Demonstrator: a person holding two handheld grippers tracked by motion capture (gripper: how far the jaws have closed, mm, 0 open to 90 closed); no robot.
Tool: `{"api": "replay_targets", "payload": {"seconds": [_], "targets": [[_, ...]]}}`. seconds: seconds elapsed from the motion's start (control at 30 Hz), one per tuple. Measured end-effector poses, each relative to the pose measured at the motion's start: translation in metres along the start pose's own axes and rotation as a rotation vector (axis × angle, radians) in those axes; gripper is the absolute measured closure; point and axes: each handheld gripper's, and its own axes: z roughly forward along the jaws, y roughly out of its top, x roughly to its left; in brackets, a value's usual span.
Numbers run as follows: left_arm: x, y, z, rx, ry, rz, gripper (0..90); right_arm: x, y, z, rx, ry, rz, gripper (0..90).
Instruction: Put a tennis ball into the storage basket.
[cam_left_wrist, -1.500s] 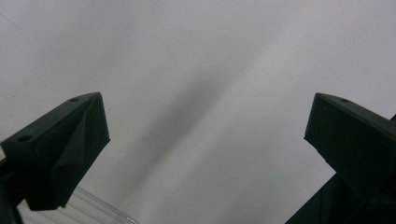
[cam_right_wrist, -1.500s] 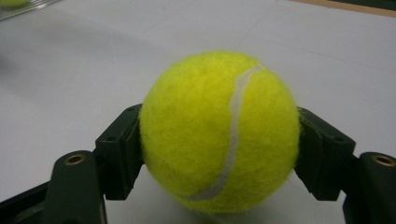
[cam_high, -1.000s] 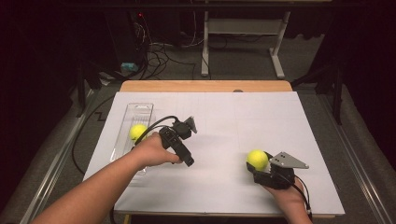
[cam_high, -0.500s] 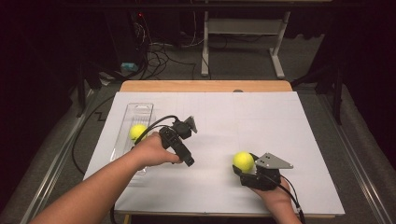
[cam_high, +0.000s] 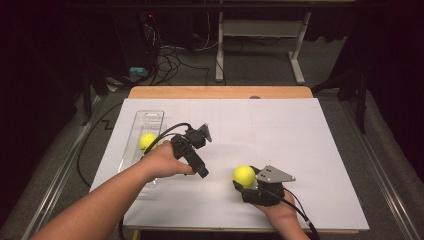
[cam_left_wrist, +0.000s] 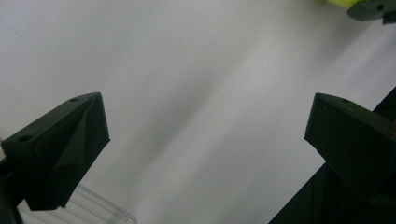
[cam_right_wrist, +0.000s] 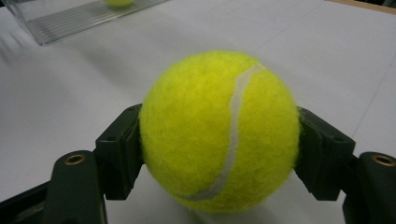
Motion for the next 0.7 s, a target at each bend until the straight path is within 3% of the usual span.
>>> {"api": "replay_targets", "payload": {"seconds": [0.3, 0.7], "targets": [[-0.006, 0.004, -0.004, -0.006, -0.002, 0.016, 0.7, 0.015, 0.003, 0.007, 0.002, 0.039, -0.024, 27.9], [-0.033, 0.026, -0.006, -0.010, -0.026, 0.071, 0.7, 0.026, 0.009, 0.012, -0.020, 0.076, -0.039, 27.9]]}}
